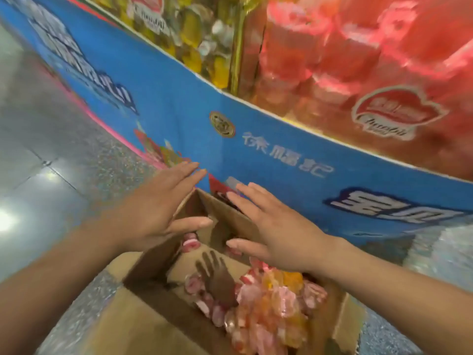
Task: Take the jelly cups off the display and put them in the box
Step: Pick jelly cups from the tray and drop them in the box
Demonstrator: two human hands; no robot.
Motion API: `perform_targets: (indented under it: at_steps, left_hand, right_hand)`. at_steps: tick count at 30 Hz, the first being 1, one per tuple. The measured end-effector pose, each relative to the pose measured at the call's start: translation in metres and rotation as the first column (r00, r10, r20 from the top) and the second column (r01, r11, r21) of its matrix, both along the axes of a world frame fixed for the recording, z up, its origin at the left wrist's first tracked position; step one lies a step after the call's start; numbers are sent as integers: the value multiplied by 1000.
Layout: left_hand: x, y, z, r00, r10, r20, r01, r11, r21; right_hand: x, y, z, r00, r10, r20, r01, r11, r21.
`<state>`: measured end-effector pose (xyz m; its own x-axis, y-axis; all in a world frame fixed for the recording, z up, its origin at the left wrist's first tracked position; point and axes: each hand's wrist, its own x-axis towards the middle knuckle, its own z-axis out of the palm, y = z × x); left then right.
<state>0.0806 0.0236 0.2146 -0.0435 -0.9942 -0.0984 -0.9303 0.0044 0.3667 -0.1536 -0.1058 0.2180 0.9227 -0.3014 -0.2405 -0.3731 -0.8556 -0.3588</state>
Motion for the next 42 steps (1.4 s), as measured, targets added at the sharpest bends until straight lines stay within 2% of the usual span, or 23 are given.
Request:
perform_targets:
  at_steps: [4, 7, 14, 17, 23, 29, 33, 38, 42]
  left_hand:
    - [-3, 3, -54, 1000, 24, -3, -24, 1000, 2]
    - [1, 1, -101, 998, 47, -40, -46, 999, 20]
    - [2, -10, -180, 998, 32, -52, -26, 994, 106]
    - [4, -17, -221, 998, 40, -44, -29, 977, 211]
    - [5, -21, -278, 981, 125, -145, -72, 943, 324]
    - [3, -20, -321, 956, 261, -136, -172, 870, 462]
    - [1, -25, -350, 920, 372, -119, -260, 810, 525]
    - [-12, -25, -376, 886, 445, -129, -295, 756, 584]
    - [-10, -12, -386, 848, 513, -135, -326, 705, 630]
  right_hand:
    - [1, -1, -53, 999, 40, -2, -40, 997, -60]
    - [2, -1, -101, 997, 72, -15, -72, 996, -43]
    - [-5, -8, -184, 984, 103, -146, -100, 995, 27]
    - [-7, -11, -216, 975, 117, -187, -104, 992, 76]
    - [-3, -19, -270, 969, -14, -247, 61, 981, 186]
    - [-8, -17, -308, 947, -63, -316, 146, 958, 248]
    - [-8, -18, -327, 934, -67, -351, 149, 965, 214]
    - [-4, -20, -354, 908, -126, -399, 214, 959, 186]
    - [-4, -17, -368, 883, -110, -457, 210, 962, 175]
